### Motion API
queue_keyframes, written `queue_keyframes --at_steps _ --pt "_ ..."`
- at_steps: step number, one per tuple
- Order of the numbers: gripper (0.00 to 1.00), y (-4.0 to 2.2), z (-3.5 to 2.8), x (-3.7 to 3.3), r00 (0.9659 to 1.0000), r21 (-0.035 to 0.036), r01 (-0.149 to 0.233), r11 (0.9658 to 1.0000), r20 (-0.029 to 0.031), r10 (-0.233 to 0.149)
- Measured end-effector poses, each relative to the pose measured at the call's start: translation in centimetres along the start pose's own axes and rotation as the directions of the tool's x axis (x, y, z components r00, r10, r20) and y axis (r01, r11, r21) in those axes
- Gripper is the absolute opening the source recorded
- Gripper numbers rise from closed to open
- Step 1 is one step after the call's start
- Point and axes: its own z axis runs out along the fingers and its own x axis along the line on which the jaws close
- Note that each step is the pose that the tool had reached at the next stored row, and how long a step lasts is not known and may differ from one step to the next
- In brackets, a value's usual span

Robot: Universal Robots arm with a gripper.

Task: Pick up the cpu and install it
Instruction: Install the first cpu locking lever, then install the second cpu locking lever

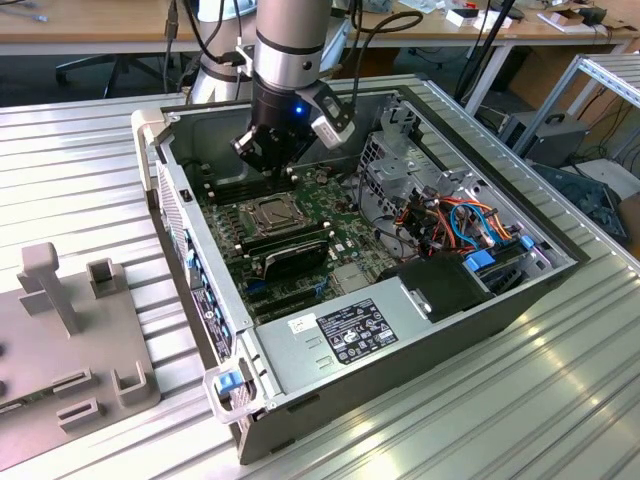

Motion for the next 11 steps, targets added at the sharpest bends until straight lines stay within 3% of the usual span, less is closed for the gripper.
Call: queue_keyframes --at_steps 1,11 --pt "0.11 -0.82 -0.02 0.09 1.0 -0.0001 -0.001 1.0 0.0002 0.001" --pt "0.11 -0.83 -0.02 0.09 0.9999 0.0005 -0.016 0.9999 0.0005 0.016"
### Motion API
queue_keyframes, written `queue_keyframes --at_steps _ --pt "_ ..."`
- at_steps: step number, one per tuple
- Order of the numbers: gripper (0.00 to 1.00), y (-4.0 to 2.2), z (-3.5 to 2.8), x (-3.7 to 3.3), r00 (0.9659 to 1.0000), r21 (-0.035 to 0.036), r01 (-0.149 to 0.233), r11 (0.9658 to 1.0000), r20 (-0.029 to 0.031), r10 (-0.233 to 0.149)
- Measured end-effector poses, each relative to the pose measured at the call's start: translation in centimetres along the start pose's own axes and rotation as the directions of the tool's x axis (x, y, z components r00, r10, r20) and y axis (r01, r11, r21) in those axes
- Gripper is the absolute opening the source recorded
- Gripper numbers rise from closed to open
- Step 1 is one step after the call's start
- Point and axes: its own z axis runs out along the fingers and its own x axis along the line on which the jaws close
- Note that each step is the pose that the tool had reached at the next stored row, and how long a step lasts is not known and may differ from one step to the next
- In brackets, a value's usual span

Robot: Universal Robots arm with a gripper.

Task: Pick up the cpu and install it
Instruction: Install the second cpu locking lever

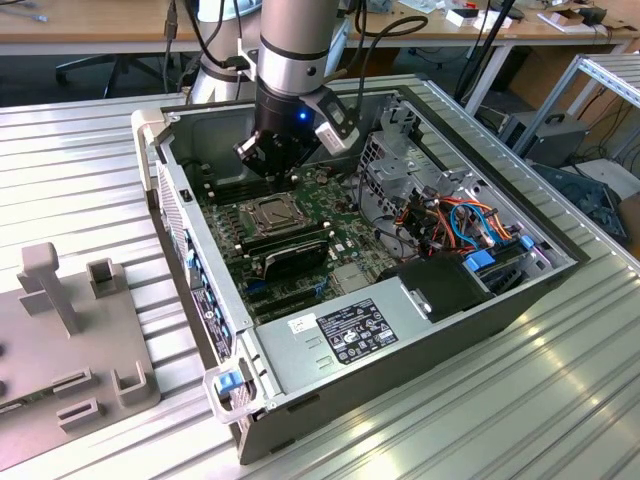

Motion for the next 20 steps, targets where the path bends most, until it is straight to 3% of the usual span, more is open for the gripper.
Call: queue_keyframes --at_steps 14,20 --pt "0.11 0.0 -0.29 -0.01 1.0 0.0 0.0 1.0 0.0 0.0" --pt "0.11 -0.75 -0.31 0.06 1.0 -0.0009 0.0 1.0 0.0001 0.0"
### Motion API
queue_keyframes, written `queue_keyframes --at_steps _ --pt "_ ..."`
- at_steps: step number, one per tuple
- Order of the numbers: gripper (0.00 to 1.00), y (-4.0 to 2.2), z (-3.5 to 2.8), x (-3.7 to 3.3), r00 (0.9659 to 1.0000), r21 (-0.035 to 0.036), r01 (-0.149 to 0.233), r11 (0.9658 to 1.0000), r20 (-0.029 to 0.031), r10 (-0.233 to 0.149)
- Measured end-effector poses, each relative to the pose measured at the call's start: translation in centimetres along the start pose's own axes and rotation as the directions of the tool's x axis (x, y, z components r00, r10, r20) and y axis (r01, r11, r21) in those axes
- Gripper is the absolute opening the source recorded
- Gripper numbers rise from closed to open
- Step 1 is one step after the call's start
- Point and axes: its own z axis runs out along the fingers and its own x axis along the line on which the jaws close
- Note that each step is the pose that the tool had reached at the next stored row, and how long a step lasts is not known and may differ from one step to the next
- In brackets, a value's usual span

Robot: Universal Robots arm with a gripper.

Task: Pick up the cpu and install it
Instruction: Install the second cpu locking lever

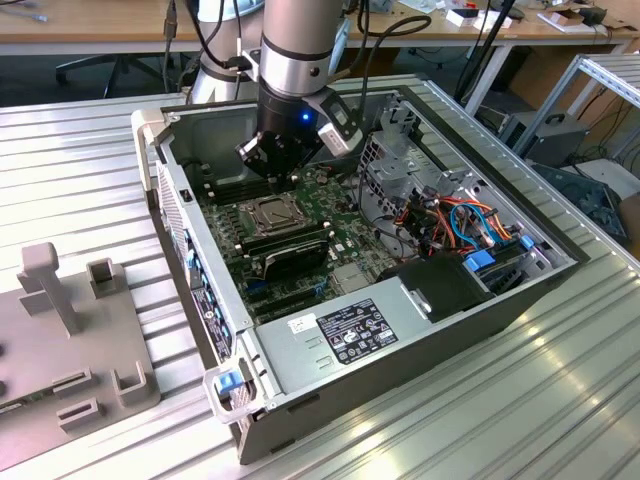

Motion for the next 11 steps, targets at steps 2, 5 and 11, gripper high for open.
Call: queue_keyframes --at_steps 2,5,11 --pt "0.11 -0.33 -0.01 0.03 1.0 0.0 0.0 1.0 0.0 0.0" --pt "0.11 -0.9 -0.03 0.09 1.0 0.0001 0.0 1.0 0.0 0.0" --pt "0.11 -1.86 -0.06 0.17 1.0 0.0019 0.0 1.0 -0.0043 0.0"
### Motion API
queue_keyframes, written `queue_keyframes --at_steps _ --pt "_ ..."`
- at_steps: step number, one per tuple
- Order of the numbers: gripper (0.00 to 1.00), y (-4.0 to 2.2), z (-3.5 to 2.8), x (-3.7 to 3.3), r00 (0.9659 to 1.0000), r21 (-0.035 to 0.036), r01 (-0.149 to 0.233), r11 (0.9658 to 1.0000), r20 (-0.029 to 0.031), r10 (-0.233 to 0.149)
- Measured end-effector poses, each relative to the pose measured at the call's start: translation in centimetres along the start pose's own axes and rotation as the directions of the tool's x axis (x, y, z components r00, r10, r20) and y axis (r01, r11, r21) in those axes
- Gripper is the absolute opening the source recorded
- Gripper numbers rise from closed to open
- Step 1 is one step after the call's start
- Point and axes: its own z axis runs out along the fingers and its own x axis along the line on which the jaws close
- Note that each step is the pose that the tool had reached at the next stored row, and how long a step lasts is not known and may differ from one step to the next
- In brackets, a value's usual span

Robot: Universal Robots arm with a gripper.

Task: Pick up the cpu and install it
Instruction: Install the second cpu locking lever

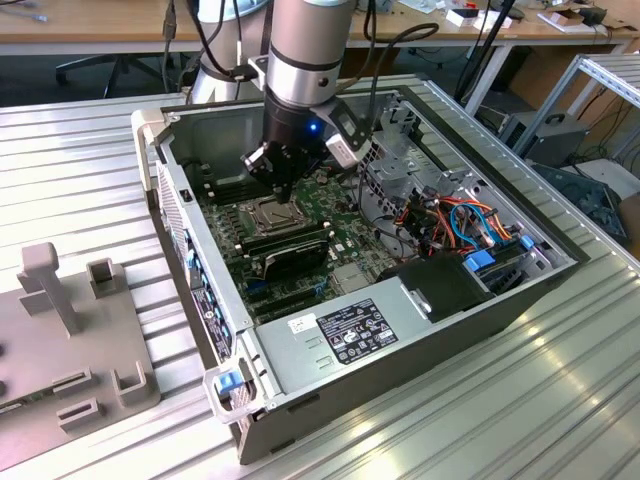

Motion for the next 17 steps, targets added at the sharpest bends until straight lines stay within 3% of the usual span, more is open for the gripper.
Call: queue_keyframes --at_steps 4,9,17 --pt "0.11 -0.42 -0.01 0.04 1.0 0.0091 0.0 1.0 -0.0066 0.0" --pt "0.11 -0.65 0.01 0.07 1.0 0.0202 0.001 0.9998 -0.0098 0.0" --pt "0.11 -0.65 0.36 0.11 1.0 0.0212 0.001 0.9998 -0.0098 -0.001"
